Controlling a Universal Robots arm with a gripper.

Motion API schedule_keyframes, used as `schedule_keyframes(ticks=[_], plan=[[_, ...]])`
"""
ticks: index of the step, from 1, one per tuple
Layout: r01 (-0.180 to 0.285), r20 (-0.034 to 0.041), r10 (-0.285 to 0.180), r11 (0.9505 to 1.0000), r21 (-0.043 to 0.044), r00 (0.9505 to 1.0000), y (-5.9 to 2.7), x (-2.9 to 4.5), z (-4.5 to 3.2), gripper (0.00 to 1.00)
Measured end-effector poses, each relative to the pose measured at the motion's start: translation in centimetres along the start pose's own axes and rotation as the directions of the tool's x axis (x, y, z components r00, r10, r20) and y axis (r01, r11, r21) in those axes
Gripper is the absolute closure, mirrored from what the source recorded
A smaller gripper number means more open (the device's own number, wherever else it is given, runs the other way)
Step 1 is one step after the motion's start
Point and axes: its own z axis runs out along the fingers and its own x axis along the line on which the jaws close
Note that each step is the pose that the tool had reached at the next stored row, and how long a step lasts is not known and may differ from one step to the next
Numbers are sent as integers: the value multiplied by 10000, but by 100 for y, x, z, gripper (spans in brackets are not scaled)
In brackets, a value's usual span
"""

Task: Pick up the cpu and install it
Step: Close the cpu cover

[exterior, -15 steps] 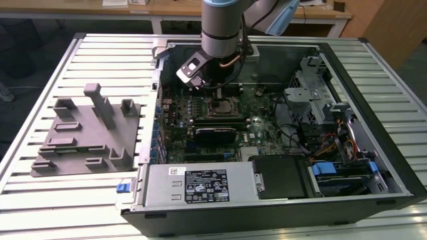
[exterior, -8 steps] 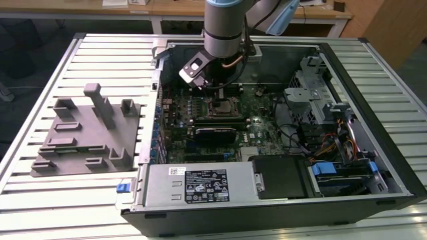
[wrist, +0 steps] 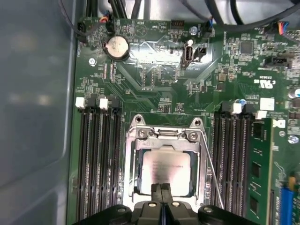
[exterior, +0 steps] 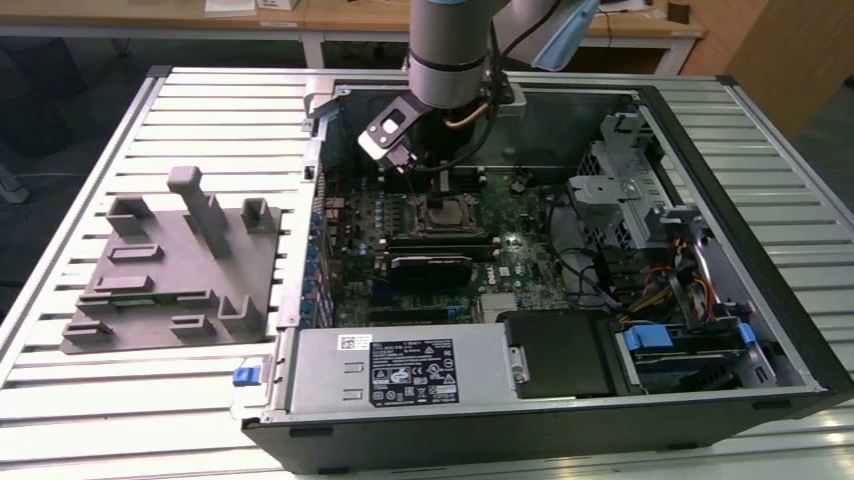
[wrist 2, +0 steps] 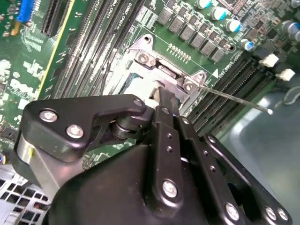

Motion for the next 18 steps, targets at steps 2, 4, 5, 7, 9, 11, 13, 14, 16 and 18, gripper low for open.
schedule_keyframes(ticks=[2, 4, 5, 7, 9, 11, 13, 14, 16, 18], plan=[[-1, -1, 1, 10000, -1, 10000, 0, 0, -47, 89], [0, 0, 0, 10000, 0, 10000, 0, 0, -76, 89], [0, -1, 0, 10000, -1, 10000, 1, 0, -79, 89], [1, -2, -1, 10000, -1, 10000, 12, 0, -78, 89], [0, -1, 0, 10000, 0, 10000, 34, -1, -79, 89], [0, -1, 0, 10000, -1, 10000, 62, -2, -78, 89], [0, -1, 0, 10000, 0, 10000, 89, -3, -78, 89], [0, -1, 0, 10000, -1, 10000, 99, -3, -77, 89], [0, -1, 0, 10000, -1, 10000, 119, -4, -77, 89], [0, -1, 0, 10000, 0, 10000, 135, -4, -77, 89]])
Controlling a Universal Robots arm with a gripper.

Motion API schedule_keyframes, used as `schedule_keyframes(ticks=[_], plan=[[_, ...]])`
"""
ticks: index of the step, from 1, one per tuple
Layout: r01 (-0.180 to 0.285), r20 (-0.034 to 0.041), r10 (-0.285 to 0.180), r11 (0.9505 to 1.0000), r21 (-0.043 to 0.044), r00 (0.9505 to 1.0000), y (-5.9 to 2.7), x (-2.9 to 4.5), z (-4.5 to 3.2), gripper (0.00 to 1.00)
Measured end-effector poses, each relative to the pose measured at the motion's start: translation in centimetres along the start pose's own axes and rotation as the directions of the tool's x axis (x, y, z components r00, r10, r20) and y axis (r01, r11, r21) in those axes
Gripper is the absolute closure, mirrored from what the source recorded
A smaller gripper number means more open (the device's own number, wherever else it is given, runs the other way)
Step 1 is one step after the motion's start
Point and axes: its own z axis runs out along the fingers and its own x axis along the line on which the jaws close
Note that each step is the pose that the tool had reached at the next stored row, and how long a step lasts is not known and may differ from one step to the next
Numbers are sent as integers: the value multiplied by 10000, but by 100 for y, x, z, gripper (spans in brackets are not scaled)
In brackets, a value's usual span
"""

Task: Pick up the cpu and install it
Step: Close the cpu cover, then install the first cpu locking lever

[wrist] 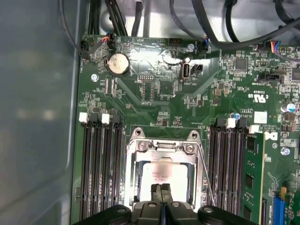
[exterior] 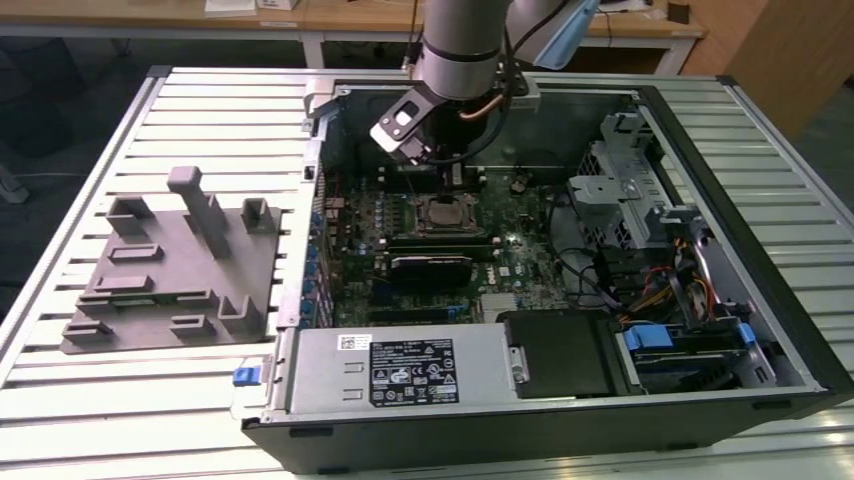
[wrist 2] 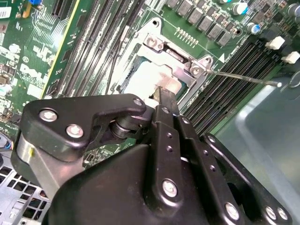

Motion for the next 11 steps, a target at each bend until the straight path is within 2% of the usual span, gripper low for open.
schedule_keyframes(ticks=[11], plan=[[0, 0, 0, 10000, 0, 10000, 62, -2, 1, 89]])
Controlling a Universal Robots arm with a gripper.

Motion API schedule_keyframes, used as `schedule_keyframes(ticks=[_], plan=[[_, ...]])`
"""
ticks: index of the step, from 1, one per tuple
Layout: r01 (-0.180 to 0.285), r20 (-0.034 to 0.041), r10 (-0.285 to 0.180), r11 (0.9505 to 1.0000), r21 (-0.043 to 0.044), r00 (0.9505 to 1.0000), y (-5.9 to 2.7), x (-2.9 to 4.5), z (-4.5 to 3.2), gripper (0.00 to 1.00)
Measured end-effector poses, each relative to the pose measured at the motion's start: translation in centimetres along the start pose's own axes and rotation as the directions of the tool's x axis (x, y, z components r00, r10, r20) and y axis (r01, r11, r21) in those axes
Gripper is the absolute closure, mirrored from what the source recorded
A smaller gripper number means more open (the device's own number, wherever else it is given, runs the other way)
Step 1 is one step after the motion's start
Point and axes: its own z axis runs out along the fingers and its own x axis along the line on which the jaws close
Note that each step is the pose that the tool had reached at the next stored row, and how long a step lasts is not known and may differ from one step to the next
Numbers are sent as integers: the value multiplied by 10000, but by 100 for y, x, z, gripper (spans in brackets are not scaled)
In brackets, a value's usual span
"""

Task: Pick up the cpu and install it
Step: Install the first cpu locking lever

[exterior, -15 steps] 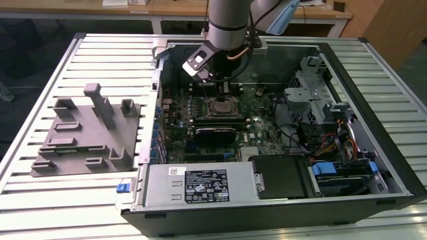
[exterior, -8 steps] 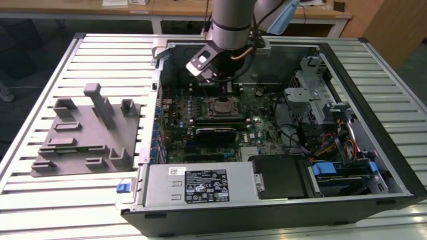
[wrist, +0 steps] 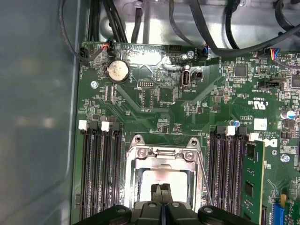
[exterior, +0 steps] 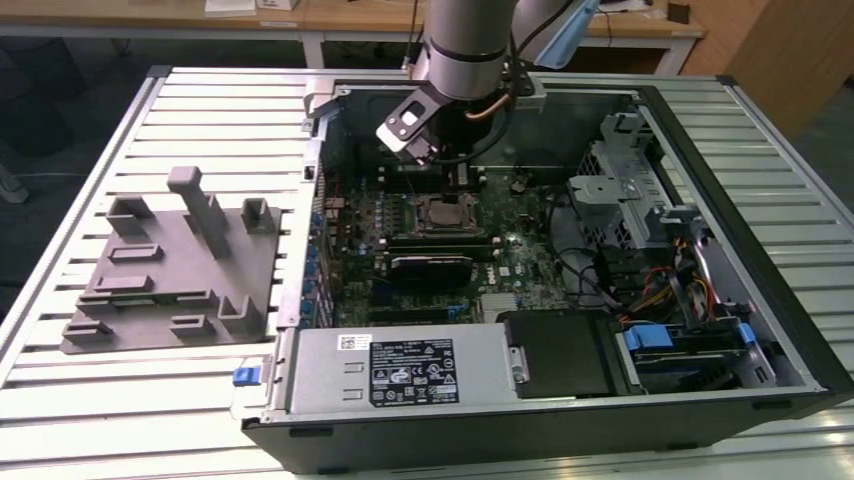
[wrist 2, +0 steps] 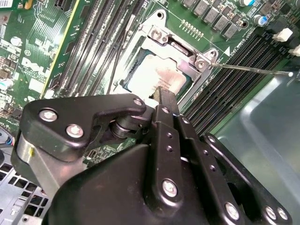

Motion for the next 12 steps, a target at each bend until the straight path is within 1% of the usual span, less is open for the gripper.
schedule_keyframes(ticks=[2, 6, 12], plan=[[0, 0, 0, 10000, 0, 10000, 1, 0, -19, 89], [-1, -1, 1, 10000, -1, 10000, 2, 0, -90, 89], [1, 5, -1, 10000, 0, 10000, 3, 0, -170, 89]])
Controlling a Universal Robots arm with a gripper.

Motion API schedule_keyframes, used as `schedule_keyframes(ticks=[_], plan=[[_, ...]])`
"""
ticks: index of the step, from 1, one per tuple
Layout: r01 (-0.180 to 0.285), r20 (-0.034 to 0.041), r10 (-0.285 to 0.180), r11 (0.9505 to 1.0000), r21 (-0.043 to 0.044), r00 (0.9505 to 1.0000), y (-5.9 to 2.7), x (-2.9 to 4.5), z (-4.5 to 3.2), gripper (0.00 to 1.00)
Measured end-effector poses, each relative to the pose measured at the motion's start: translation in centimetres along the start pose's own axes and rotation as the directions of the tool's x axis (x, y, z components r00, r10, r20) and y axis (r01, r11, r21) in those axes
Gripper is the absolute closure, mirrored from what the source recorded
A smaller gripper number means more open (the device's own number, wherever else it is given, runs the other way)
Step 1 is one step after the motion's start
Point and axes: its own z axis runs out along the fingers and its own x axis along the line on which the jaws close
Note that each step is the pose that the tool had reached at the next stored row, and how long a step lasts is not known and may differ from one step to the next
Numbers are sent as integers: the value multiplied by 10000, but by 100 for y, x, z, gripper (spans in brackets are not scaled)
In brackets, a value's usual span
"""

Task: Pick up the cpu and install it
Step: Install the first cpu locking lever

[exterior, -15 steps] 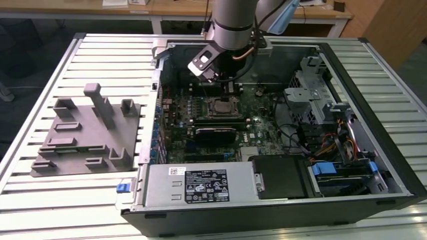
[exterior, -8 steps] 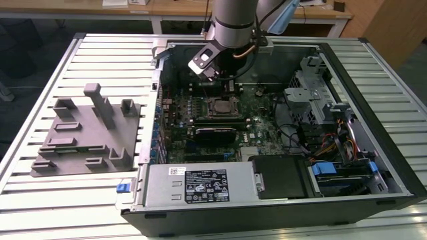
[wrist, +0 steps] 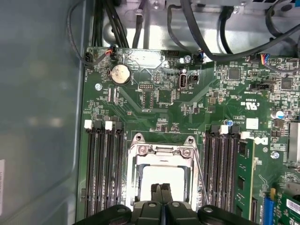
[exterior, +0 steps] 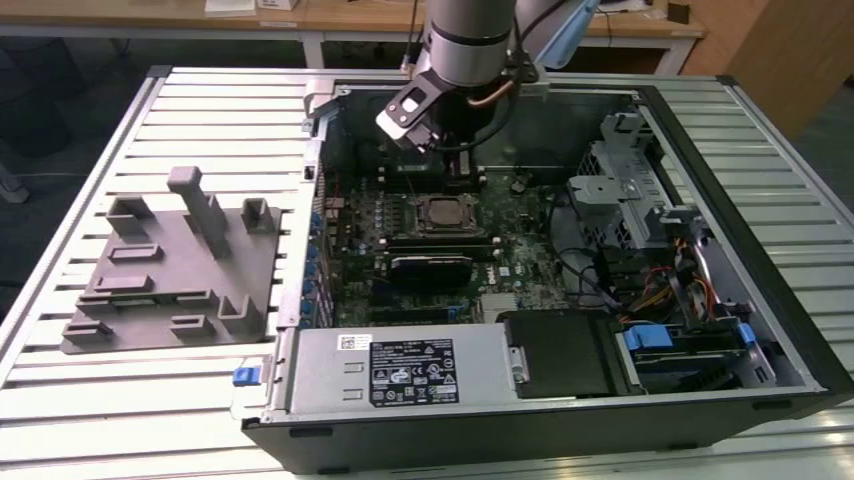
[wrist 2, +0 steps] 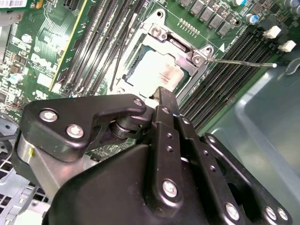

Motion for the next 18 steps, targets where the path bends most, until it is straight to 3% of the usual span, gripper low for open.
schedule_keyframes(ticks=[8, 11, 14, 18], plan=[[26, 2, -26, 10000, -1, 10000, 0, -2, -81, 89], [429, 1, -429, 9991, 0, 9991, -1, -2, -81, 89], [984, -3, -984, 9951, 1, 9951, -1, -2, -81, 89], [1690, -7, -1690, 9856, 1, 9856, -1, -3, -81, 89]])
